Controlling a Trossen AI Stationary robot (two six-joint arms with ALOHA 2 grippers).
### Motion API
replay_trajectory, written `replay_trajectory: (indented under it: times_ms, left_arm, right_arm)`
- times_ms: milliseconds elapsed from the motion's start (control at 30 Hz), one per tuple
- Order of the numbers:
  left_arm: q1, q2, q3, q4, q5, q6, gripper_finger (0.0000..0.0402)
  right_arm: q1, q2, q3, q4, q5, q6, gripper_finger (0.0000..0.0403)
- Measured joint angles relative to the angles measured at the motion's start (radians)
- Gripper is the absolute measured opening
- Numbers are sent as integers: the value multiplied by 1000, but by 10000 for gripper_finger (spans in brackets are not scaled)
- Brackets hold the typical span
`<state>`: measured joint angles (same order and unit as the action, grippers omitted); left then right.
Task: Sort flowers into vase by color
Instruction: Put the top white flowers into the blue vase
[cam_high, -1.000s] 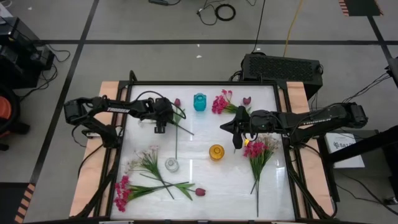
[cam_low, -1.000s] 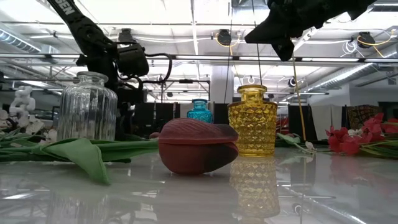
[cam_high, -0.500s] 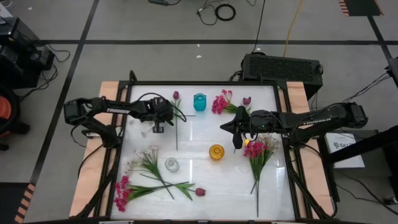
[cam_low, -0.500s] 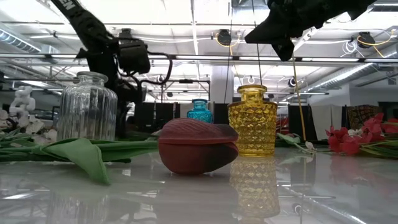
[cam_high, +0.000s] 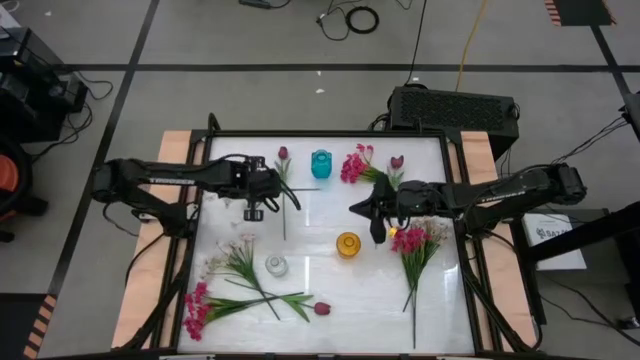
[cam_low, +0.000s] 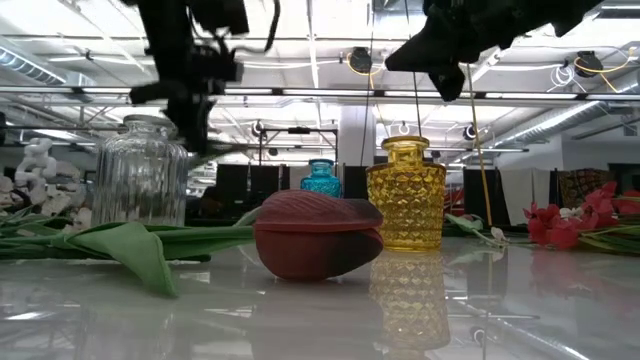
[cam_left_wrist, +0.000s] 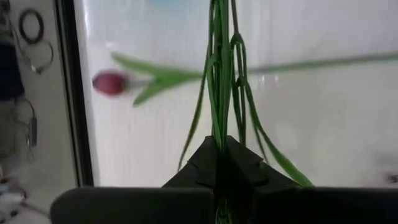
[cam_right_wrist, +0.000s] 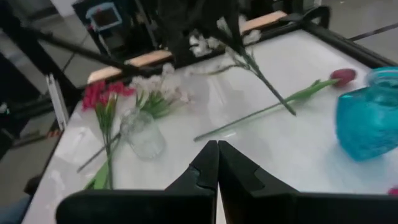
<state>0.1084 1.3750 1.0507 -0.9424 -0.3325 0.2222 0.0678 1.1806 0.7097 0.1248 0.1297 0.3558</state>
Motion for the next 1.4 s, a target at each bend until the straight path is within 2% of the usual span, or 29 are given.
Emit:
replay_trajectory:
  times_ms: [167,400,600,767,1000,1300,1400]
  left_arm:
    - [-102,0,49,-8,0,-8,14]
    - [-203,0,53,-9,-56,-26,13]
    - [-241,1,53,-6,-99,-57,13]
    - [-255,1,53,-7,-124,-85,13]
    - [-276,1,53,-8,-147,-87,13]
    - [-289,1,53,-10,-147,-87,13]
    - [-289,1,53,-15,-147,-87,13]
  right_arm:
    - [17,96,42,55,0,-54,16]
    - [47,233,183,-13,1,-154,83]
    - [53,359,285,-63,74,-229,152]
    - [51,434,345,-101,115,-250,185]
    - [37,499,392,-116,164,-292,180]
    - [43,496,393,-105,166,-339,156]
    - [64,495,393,-92,202,-381,159]
